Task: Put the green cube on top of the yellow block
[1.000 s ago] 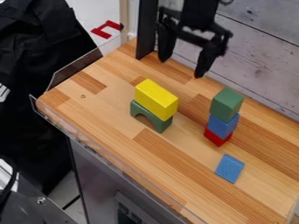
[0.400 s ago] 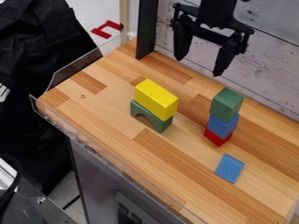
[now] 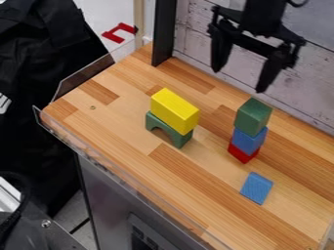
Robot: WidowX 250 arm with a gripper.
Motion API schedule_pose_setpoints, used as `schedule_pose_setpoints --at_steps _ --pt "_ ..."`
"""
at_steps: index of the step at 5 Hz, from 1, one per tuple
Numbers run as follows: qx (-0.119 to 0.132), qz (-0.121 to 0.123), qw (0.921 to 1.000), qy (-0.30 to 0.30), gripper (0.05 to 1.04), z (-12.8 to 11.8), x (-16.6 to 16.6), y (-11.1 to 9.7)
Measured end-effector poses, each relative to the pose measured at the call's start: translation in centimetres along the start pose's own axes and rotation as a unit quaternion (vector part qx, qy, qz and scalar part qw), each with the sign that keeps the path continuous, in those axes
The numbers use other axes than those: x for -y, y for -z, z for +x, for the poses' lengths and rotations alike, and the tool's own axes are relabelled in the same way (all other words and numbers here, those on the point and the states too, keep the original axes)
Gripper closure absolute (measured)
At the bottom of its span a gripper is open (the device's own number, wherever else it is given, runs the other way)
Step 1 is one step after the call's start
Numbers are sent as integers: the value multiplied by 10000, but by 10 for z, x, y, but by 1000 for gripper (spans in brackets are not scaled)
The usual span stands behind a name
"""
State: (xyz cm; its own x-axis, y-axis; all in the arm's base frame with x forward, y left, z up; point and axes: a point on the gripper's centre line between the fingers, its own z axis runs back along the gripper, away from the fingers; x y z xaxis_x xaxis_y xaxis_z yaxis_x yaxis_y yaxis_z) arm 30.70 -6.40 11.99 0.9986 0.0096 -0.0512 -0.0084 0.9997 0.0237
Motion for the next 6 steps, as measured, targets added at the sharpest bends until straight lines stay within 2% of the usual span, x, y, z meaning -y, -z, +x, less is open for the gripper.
schedule_pose_setpoints --at_steps 1,3,5,6 --pt "5 -23 9999 144 86 -5 19 0" --pt "-133 -111 9998 73 86 -10 26 7" --pt "-367 -182 9991 -91 86 -8 23 24" --pt "-568 -203 9981 -139 86 -7 21 36"
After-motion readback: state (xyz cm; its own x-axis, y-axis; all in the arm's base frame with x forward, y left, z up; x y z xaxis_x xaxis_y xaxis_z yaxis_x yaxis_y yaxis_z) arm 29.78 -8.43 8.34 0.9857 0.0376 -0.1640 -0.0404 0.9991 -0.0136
